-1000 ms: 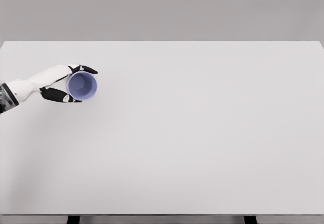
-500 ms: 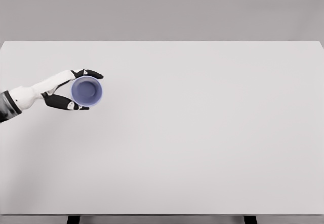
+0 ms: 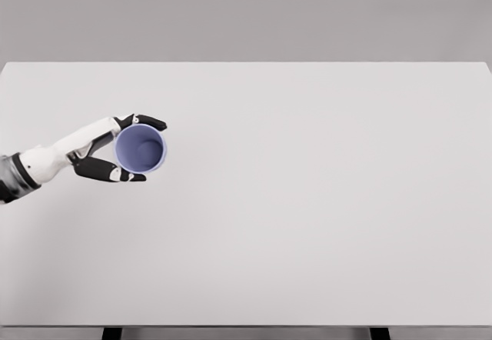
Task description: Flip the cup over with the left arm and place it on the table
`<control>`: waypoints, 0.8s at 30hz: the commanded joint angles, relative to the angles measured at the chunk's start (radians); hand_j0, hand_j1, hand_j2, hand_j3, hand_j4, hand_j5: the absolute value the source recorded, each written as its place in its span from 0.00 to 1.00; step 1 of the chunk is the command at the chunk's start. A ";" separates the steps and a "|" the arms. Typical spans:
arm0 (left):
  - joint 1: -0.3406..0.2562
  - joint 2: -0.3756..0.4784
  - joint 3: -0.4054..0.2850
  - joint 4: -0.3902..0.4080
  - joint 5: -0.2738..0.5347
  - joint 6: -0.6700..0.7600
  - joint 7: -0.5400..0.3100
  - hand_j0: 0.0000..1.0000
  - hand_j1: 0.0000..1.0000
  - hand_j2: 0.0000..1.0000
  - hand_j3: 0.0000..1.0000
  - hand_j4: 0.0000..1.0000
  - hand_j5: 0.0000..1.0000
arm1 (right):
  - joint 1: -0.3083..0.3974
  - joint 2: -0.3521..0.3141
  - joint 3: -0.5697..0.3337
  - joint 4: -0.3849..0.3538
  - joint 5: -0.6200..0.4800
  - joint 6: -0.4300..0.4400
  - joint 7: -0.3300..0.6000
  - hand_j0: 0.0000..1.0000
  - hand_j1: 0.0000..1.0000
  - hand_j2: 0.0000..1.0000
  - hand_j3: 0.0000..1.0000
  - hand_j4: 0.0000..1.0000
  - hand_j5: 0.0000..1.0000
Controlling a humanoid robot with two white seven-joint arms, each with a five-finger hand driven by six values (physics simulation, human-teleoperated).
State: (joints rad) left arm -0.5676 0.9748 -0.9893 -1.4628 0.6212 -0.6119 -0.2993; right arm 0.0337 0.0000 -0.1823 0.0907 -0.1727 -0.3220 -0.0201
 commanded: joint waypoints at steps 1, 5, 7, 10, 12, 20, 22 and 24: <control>0.000 0.001 -0.015 -0.013 0.040 0.001 0.000 0.84 0.84 0.84 0.84 0.84 0.84 | 0.000 0.000 0.000 0.000 -0.001 0.000 0.000 1.00 1.00 1.00 1.00 1.00 1.00; 0.009 0.001 -0.015 -0.034 0.064 0.001 0.000 0.84 0.84 0.84 0.84 0.84 0.84 | 0.000 0.000 0.000 0.000 -0.001 0.000 0.000 1.00 1.00 1.00 1.00 1.00 1.00; 0.014 0.002 -0.017 -0.039 0.077 0.001 0.002 0.84 0.84 0.84 0.84 0.84 0.84 | 0.000 0.000 0.000 0.000 -0.001 0.000 0.000 1.00 1.00 1.00 1.00 1.00 1.00; 0.023 0.002 -0.017 -0.053 0.092 0.001 0.002 0.84 0.84 0.84 0.84 0.84 0.84 | 0.000 0.000 0.000 0.000 -0.001 0.000 0.000 1.00 1.00 1.00 1.00 1.00 1.00; 0.028 0.004 -0.017 -0.057 0.097 0.001 0.002 0.84 0.84 0.84 0.84 0.84 0.84 | 0.002 0.000 0.000 0.000 -0.001 0.000 0.000 1.00 1.00 1.00 1.00 1.00 1.00; 0.052 0.002 -0.025 -0.103 0.149 0.001 0.002 0.84 0.84 0.84 0.84 0.84 0.84 | 0.000 0.000 0.000 0.000 -0.001 0.000 0.000 1.00 1.00 1.00 1.00 1.00 1.00; 0.055 0.004 -0.025 -0.113 0.150 0.001 0.002 0.84 0.84 0.84 0.84 0.84 0.84 | 0.000 0.000 0.000 0.000 -0.001 0.000 0.000 1.00 1.00 1.00 1.00 1.00 1.00; 0.058 0.004 -0.023 -0.122 0.150 0.001 0.002 0.84 0.84 0.84 0.84 0.84 0.84 | 0.000 0.000 0.000 0.000 -0.001 0.000 0.000 1.00 1.00 1.00 1.00 1.00 1.00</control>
State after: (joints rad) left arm -0.5032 0.9777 -1.0142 -1.5738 0.7611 -0.6115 -0.2976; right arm 0.0337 0.0000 -0.1825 0.0907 -0.1727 -0.3220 -0.0201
